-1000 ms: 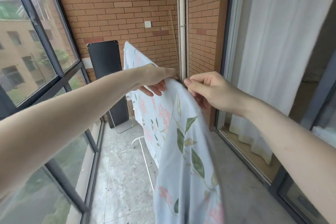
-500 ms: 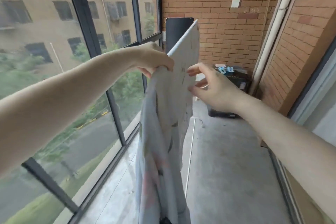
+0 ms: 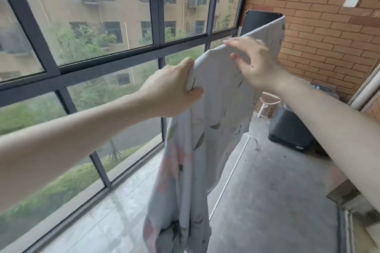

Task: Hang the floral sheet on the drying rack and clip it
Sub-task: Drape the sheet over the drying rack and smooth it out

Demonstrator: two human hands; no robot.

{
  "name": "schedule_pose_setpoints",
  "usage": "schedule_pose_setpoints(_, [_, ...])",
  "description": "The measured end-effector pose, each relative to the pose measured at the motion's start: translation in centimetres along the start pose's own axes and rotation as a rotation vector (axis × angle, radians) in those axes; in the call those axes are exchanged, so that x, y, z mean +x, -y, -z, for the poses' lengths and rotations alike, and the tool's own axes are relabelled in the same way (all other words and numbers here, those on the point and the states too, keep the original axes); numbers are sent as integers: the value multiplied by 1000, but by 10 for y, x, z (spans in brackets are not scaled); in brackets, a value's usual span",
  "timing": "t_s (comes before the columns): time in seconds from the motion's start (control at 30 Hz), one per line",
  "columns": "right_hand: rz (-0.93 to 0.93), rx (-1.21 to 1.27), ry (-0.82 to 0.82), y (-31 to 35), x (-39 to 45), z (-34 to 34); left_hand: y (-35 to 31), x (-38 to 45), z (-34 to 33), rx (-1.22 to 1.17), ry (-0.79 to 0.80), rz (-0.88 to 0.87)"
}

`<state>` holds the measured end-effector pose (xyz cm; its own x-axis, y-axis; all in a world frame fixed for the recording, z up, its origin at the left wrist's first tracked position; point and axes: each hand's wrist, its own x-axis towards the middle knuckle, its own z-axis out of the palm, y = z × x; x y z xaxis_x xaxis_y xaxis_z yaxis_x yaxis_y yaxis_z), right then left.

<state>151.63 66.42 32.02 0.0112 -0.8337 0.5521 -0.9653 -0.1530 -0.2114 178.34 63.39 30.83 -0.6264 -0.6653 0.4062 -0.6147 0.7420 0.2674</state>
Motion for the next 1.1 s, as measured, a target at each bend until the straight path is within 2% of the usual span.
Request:
schedule_pose_setpoints(0.23, [201, 129, 14, -23, 41, -3, 4, -47, -30, 61, -220, 137])
schedule_pose_setpoints(0.37, [241, 364, 78, -35, 54, -10, -17, -62, -48, 107, -437, 262])
schedule_pose_setpoints(0.53, [225, 577, 166, -48, 65, -7, -44, -75, -68, 48, -610, 460])
schedule_pose_setpoints(0.6, [239, 597, 209, -51, 64, -4, -57, -90, -82, 68, -586, 592])
schedule_pose_setpoints(0.77, [231, 634, 201, -57, 77, -8, -59, -144, -125, 102, -227, 923])
schedule_pose_setpoints(0.83, [264, 637, 198, -59, 82, -12, -53, -159, -127, 116, -217, 960])
schedule_pose_setpoints(1.0, [280, 603, 214, -57, 92, -19, -35, -161, -84, 201, -174, 888])
schedule_pose_setpoints(1.1, [200, 617, 128, -59, 105, -23, -27, -149, -52, 202, -208, 945])
